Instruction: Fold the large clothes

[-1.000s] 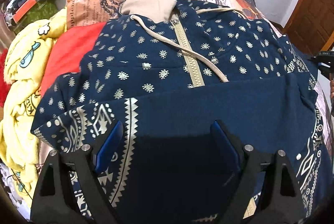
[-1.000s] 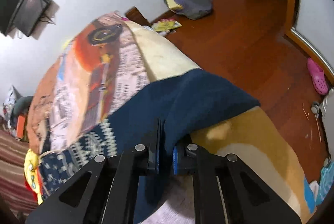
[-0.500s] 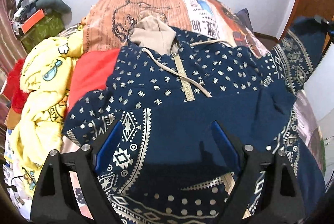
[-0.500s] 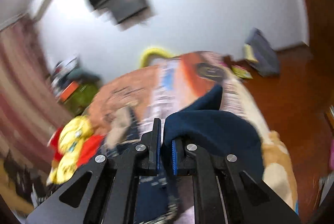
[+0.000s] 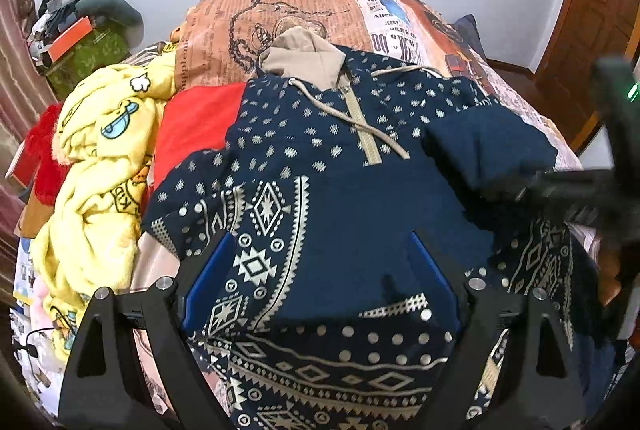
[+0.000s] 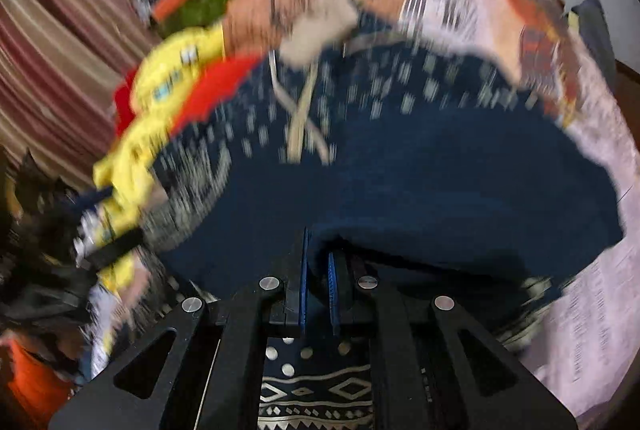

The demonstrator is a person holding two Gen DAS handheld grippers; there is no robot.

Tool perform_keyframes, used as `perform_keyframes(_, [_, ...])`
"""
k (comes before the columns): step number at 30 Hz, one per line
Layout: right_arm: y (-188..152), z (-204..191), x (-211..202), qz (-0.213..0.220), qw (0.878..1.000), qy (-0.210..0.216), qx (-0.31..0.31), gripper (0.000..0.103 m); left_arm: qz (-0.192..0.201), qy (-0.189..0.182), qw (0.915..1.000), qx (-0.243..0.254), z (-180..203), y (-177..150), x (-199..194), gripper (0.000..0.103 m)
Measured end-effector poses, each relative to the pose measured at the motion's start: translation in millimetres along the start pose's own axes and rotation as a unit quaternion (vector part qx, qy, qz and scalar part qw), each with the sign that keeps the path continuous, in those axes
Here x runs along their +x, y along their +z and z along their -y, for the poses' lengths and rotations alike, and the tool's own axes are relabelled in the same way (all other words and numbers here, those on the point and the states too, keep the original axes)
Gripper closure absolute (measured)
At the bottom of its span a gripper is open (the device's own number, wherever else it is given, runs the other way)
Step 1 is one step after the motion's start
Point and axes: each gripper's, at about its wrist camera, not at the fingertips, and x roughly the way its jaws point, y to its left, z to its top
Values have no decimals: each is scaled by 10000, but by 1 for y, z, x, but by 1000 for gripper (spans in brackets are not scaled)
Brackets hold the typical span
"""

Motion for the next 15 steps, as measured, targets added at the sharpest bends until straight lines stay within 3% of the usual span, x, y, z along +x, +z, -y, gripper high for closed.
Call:
perform_keyframes(6, [-7, 3, 12, -335, 9992, -88, 203, 90, -60, -13, 10000, 23, -2, -8, -2, 16])
perform_keyframes(11, [-11, 2, -8, -389, 9990, -173, 146, 71, 2, -71, 9999, 124, 6, -7, -9, 16])
perform_keyframes(13, [-12, 2, -19, -322, 9991, -254, 126, 59, 50, -78, 9997, 210, 13, -4, -12, 16])
perform_keyframes(15, [-13, 7, -37, -120, 9994, -275, 155, 59, 117, -96, 9994, 305, 20, 2, -15, 16])
